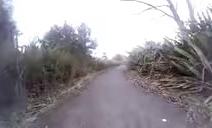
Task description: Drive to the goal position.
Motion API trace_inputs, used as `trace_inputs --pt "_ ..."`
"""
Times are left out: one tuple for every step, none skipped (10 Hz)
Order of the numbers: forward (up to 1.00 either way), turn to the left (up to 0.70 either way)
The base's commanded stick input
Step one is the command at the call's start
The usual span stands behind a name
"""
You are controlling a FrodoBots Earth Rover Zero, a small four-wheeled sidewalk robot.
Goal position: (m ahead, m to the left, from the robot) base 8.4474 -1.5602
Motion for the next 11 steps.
trace_inputs --pt "0.70 0.00" --pt "0.70 0.00" --pt "0.70 0.00" --pt "0.70 0.00" --pt "0.70 0.00" --pt "0.70 0.00" --pt "0.70 0.00" --pt "0.70 -0.35" --pt "0.70 -0.35" --pt "0.70 -0.35" --pt "0.70 -0.35"
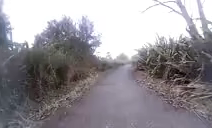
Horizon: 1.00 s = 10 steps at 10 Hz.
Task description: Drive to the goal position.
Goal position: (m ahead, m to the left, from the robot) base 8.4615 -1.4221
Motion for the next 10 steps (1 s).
trace_inputs --pt "0.70 -0.35" --pt "0.70 -0.35" --pt "0.70 0.00" --pt "0.70 0.00" --pt "0.70 -0.35" --pt "0.70 -0.35" --pt "0.70 -0.35" --pt "0.70 -0.35" --pt "0.70 -0.35" --pt "0.70 -0.35"
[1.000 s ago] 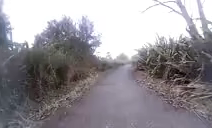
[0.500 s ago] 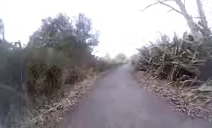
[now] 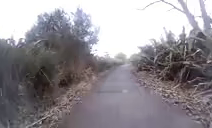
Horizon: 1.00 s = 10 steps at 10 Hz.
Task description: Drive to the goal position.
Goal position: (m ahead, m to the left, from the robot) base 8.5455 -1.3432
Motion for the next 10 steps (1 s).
trace_inputs --pt "0.70 0.00" --pt "0.70 0.00" --pt "0.70 0.00" --pt "0.70 0.00" --pt "0.70 0.00" --pt "0.70 0.00" --pt "0.70 0.00" --pt "0.70 -0.35" --pt "0.70 -0.35" --pt "0.70 -0.35"
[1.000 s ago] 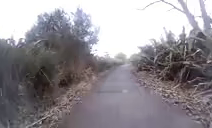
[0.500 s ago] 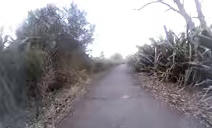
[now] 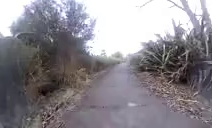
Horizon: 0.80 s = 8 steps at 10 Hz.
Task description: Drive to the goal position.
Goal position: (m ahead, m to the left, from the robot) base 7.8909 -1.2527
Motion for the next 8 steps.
trace_inputs --pt "0.70 -0.35" --pt "0.70 -0.35" --pt "0.70 -0.35" --pt "0.70 -0.35" --pt "0.70 -0.35" --pt "0.70 -0.35" --pt "0.70 -0.35" --pt "0.70 -0.35"
